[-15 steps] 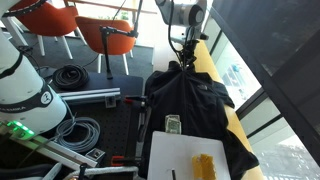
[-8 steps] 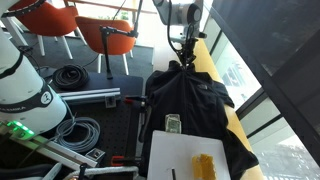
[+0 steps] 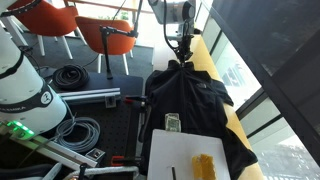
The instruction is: Close the zipper on the jumper
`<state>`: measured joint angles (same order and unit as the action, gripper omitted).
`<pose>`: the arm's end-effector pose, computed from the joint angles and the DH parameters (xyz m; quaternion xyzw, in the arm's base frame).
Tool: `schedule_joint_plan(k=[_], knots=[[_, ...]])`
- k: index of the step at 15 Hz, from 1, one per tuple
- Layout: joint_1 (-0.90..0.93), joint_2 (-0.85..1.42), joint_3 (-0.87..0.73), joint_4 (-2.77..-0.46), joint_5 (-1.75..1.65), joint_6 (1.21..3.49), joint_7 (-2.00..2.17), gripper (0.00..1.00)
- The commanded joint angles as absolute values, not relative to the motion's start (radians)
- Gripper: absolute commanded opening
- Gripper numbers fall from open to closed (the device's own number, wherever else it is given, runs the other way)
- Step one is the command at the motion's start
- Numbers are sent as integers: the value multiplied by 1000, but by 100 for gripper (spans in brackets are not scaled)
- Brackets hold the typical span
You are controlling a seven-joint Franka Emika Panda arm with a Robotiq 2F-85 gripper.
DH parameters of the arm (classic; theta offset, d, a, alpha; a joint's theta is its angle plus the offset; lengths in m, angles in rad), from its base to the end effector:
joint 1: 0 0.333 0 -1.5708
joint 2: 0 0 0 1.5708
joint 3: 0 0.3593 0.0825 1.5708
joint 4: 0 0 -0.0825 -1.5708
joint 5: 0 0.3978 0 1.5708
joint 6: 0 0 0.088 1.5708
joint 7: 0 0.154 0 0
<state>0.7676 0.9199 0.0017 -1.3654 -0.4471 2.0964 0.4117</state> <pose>0.5683 0.4964 0.1255 0.9326 0.2992 0.0237 0.2005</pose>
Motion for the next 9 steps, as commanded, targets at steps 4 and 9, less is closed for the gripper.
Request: schedule_joint_plan(k=[4,9], knots=[[803,927,-14,-1359,-471,2150,436,1],[824,938,-18,-1348,-474,2164,433,1]])
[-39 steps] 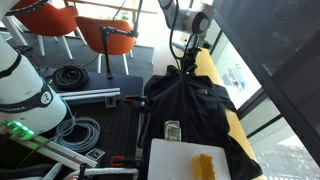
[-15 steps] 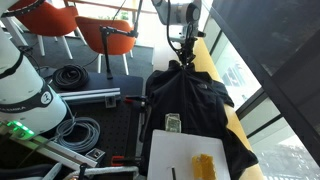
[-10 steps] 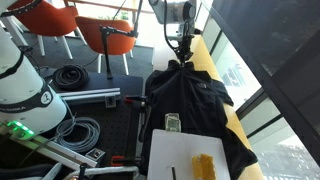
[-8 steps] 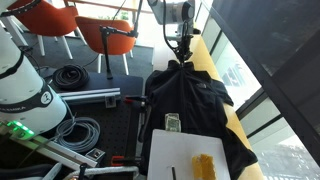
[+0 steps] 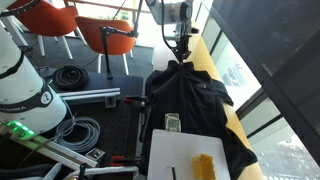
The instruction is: Close the zipper on the jumper
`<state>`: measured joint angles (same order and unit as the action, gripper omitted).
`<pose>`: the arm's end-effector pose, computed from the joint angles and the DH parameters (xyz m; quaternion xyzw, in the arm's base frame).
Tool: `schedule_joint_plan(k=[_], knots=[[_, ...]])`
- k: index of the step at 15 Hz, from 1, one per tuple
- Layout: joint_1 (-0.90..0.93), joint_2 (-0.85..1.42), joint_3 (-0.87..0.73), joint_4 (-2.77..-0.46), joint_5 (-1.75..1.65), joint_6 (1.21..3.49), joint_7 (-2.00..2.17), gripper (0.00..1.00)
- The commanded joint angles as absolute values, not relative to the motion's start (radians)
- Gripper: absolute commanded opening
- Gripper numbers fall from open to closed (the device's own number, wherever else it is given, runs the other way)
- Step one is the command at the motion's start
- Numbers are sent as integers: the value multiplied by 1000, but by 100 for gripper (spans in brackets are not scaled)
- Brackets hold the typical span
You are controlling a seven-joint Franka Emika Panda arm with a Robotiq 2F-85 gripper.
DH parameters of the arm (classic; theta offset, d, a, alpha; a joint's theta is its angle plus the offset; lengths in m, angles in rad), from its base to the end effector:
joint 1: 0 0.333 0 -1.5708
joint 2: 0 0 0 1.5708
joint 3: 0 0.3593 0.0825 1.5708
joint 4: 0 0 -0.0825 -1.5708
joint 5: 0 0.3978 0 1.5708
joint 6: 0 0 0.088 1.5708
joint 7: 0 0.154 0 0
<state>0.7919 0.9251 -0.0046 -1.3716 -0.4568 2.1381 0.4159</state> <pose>0.5597 0.5111 0.1215 0.9285 0.3140 0.0396 0.1942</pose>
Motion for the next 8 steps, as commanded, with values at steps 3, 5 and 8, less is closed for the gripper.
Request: schedule_joint_plan(k=[3,5,8], knots=[[834,939,-20,-1348,-477,2165,432,1],[837,934,-23,-1352,-477,2166,431,1],[824,909,-16,-1384,-470,2177,434,29]])
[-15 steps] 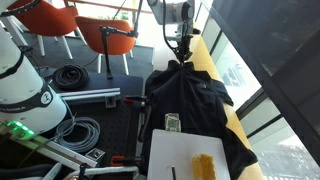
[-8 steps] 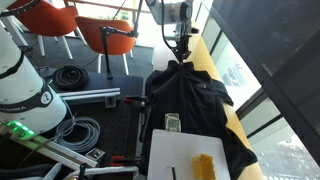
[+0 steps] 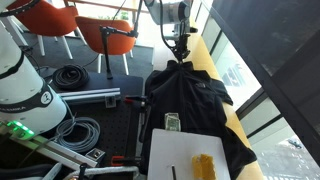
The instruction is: Close the zipper on the jumper
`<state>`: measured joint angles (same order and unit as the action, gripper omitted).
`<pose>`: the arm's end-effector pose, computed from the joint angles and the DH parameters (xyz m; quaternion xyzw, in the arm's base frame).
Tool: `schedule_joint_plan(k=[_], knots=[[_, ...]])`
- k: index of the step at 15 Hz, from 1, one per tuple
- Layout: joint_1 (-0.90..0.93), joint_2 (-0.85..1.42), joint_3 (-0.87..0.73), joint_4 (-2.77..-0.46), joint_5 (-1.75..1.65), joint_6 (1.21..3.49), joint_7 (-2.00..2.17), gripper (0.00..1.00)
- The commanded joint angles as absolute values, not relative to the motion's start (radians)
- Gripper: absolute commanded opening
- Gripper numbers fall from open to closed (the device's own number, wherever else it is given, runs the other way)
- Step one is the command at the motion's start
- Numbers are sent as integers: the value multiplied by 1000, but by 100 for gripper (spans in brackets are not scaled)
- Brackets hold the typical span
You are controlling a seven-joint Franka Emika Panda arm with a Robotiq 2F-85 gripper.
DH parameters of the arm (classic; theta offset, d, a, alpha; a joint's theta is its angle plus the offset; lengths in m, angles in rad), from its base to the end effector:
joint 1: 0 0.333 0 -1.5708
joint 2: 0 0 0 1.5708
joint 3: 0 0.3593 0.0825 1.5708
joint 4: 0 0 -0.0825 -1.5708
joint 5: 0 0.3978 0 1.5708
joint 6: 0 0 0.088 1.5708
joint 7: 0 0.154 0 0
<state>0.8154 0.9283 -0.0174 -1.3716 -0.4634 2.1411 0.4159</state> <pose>0.5533 0.5182 0.1198 0.9239 0.3231 0.0447 0.2001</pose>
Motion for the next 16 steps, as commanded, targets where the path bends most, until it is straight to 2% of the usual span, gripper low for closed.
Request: schedule_joint_plan(k=[1,4,8,11,16], knots=[[816,897,-12,-1399,-464,2182,429,32],[795,830,-10,-1482,-453,2251,442,52],[746,674,-19,-1696,-451,2379,517,81],[703,575,-32,-1841,-424,2474,585,100],[567,391,-20,-2111,-363,2585,606,100]])
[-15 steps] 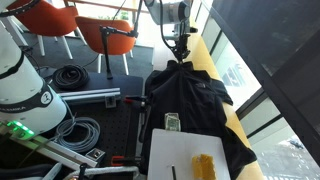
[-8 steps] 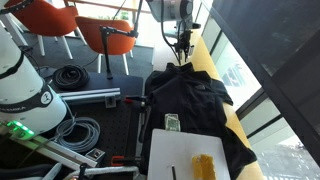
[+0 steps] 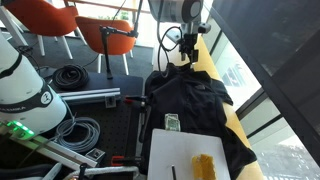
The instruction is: Close the zipper on the jumper
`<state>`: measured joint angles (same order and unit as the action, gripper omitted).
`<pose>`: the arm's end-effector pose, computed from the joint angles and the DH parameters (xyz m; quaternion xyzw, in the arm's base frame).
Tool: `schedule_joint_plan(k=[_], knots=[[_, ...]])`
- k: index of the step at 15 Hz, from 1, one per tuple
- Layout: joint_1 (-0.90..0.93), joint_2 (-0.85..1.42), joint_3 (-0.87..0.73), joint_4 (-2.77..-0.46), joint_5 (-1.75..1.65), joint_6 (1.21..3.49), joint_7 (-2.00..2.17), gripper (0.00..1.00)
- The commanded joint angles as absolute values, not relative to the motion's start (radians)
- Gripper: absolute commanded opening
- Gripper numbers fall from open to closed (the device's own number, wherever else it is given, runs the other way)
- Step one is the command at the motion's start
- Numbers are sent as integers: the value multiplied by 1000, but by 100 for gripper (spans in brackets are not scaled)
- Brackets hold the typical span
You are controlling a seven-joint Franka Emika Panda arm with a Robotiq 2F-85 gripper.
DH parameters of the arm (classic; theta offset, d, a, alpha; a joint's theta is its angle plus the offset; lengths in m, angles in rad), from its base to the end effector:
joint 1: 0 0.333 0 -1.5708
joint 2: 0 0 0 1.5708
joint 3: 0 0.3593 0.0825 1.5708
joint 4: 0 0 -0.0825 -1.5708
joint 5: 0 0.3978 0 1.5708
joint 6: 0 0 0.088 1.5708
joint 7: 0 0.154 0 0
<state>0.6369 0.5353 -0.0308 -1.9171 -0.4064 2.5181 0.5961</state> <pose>0.5544 0.3763 0.1988 0.9767 0.1671 0.0998 0.0902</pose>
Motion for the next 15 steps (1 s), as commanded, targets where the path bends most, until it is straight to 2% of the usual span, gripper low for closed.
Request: schedule_joint_plan(k=[1,8,13,15], knots=[[532,351,-15,-2167,-345,2599,595,100],[246,82,25,-2471,-170,2667,319,100],[144,-37,36,-2510,-57,2616,113,100],[134,11,38,-2483,-99,2634,160,100]])
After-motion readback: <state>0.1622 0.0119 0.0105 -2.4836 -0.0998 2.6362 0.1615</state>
